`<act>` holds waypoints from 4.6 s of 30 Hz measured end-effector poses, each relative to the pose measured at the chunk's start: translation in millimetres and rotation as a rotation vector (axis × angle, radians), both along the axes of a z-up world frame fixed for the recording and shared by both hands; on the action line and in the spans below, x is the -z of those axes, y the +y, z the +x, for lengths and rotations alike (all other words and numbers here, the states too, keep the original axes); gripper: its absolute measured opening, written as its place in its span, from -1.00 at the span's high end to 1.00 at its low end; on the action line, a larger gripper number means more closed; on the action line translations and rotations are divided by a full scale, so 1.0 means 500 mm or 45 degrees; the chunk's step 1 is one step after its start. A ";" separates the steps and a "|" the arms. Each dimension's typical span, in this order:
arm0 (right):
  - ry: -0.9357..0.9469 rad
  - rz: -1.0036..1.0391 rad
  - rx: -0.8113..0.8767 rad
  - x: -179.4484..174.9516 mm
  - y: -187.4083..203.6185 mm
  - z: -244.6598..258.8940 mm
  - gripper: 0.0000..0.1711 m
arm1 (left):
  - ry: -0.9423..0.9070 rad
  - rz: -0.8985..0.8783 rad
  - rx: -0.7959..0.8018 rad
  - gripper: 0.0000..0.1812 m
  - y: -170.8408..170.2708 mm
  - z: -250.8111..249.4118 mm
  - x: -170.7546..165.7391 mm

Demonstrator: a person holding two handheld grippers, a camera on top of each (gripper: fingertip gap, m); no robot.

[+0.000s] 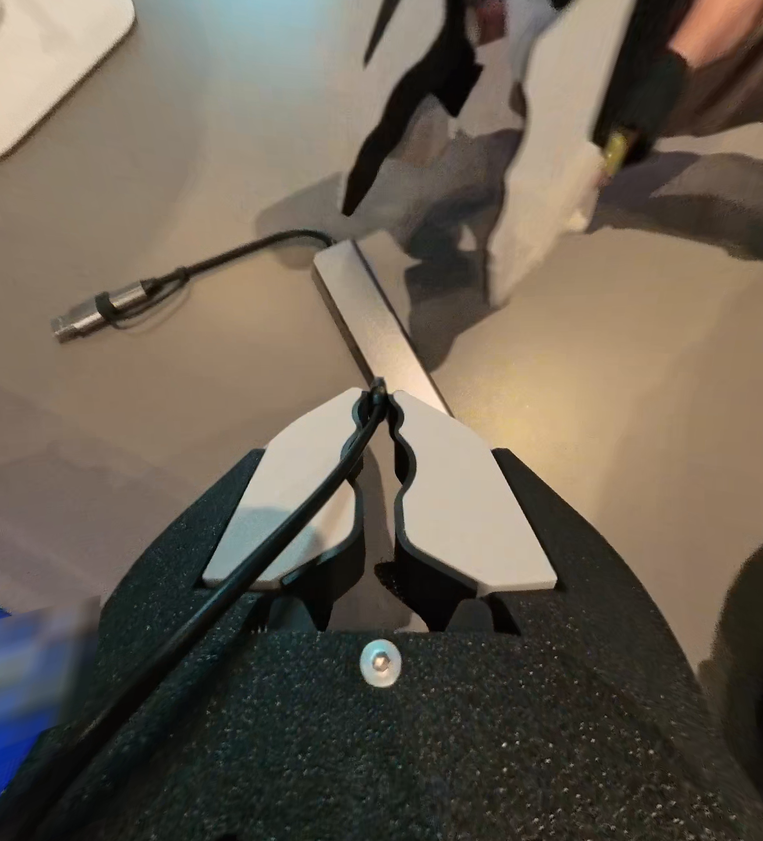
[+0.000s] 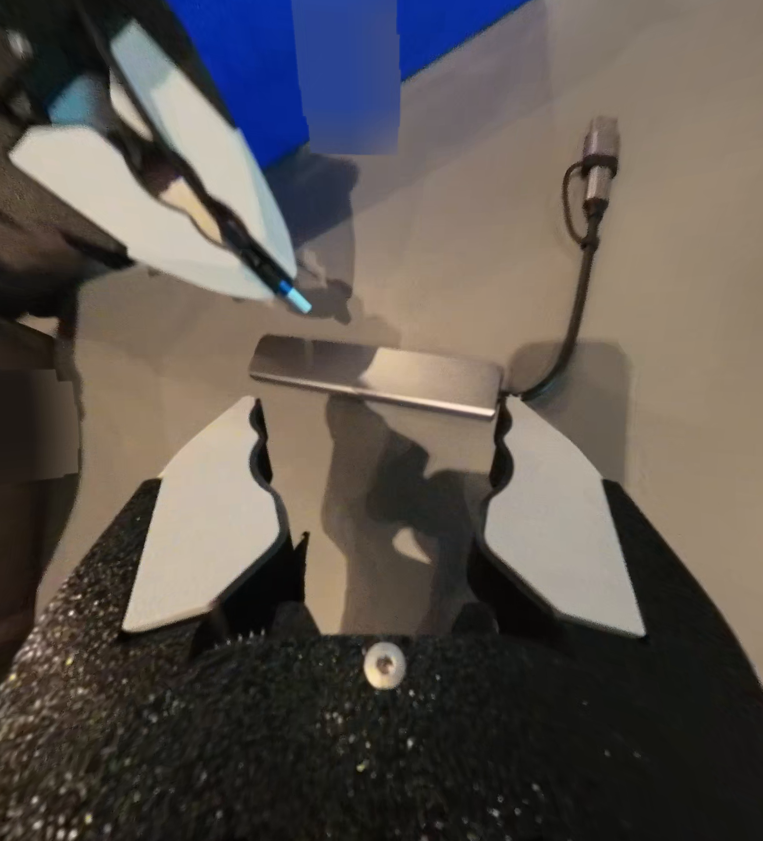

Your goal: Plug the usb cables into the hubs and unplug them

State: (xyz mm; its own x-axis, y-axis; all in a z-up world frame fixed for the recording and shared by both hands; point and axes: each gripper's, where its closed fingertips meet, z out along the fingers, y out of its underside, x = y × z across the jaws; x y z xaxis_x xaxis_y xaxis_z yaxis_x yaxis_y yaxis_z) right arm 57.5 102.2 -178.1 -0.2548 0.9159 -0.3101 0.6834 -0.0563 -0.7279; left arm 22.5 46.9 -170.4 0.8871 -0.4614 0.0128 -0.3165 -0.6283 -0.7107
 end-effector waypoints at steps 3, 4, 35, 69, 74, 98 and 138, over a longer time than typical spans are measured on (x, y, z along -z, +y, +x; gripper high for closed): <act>-0.060 0.062 0.029 0.030 -0.031 0.018 -0.23 | -0.036 -0.085 0.006 0.92 0.001 -0.003 0.017; -0.048 0.059 0.049 0.030 -0.040 0.020 -0.23 | -0.048 -0.094 0.003 0.92 0.002 -0.004 0.019; -0.388 -1.168 0.510 -0.010 0.030 0.036 0.00 | -0.308 -0.236 -0.041 0.91 0.041 0.051 0.046; -0.537 -1.240 0.269 -0.007 -0.043 0.018 0.08 | -0.299 -0.257 -0.017 0.91 0.051 0.055 0.063; -0.436 -1.345 0.259 -0.015 -0.044 0.023 0.07 | -0.290 -0.257 -0.027 0.91 0.051 0.051 0.063; -0.183 -1.338 0.299 -0.020 -0.036 -0.006 0.43 | -0.346 -0.257 -0.079 0.91 0.047 0.028 0.062; -0.223 -1.068 0.344 0.015 -0.039 -0.010 0.64 | -0.290 -0.238 -0.074 0.91 0.049 0.028 0.062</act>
